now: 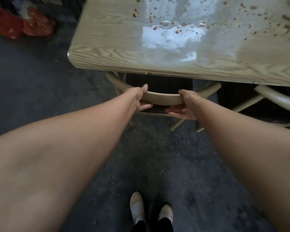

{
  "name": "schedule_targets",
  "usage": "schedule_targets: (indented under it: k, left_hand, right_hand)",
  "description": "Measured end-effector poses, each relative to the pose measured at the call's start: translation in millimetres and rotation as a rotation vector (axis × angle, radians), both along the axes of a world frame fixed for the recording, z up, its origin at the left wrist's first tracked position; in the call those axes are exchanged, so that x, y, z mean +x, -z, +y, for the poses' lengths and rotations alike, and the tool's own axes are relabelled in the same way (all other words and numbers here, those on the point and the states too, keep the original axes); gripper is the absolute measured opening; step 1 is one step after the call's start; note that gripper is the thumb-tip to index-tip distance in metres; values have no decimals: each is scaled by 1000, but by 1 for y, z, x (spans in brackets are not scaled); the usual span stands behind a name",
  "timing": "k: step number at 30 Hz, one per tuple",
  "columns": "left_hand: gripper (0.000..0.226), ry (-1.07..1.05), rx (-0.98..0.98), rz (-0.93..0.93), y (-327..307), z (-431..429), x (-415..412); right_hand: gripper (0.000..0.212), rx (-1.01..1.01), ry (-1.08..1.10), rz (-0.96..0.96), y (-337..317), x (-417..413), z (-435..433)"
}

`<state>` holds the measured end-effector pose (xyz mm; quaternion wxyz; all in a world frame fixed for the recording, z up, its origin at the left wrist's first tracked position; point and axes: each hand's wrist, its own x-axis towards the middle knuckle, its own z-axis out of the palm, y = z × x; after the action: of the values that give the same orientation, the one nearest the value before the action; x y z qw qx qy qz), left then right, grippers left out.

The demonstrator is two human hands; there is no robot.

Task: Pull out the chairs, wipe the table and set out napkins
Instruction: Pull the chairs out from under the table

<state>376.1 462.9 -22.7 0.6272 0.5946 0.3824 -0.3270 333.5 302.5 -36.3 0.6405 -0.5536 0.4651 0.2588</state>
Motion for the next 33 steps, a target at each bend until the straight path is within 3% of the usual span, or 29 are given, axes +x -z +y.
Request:
schedule_targets:
  k: [6,14,18,22,27,33]
  left_hand:
    - [54,50,64,23,-3,-1,1]
    - [61,211,190,30,-13,-1,-10]
    - [58,326,297,42,-29,-3,-15]
    - [49,411,330,-11,-58,6,-19]
    - [33,441,402,-212,-98,31,-21]
    - [21,395,391,-379,-142,70,-11]
  right_hand:
    - [48,33,-31,54,-3,1,-2]
    - [49,41,-82,90,-11,2,-2]
    - [64,-56,-284,144,-24,-3,-8]
    - [76,-246,-626,252,-51,5,-9]
    - [48,-505,-785,-13,-94,23,12]
    - [42,-606,-963,-222,-147,45,59]
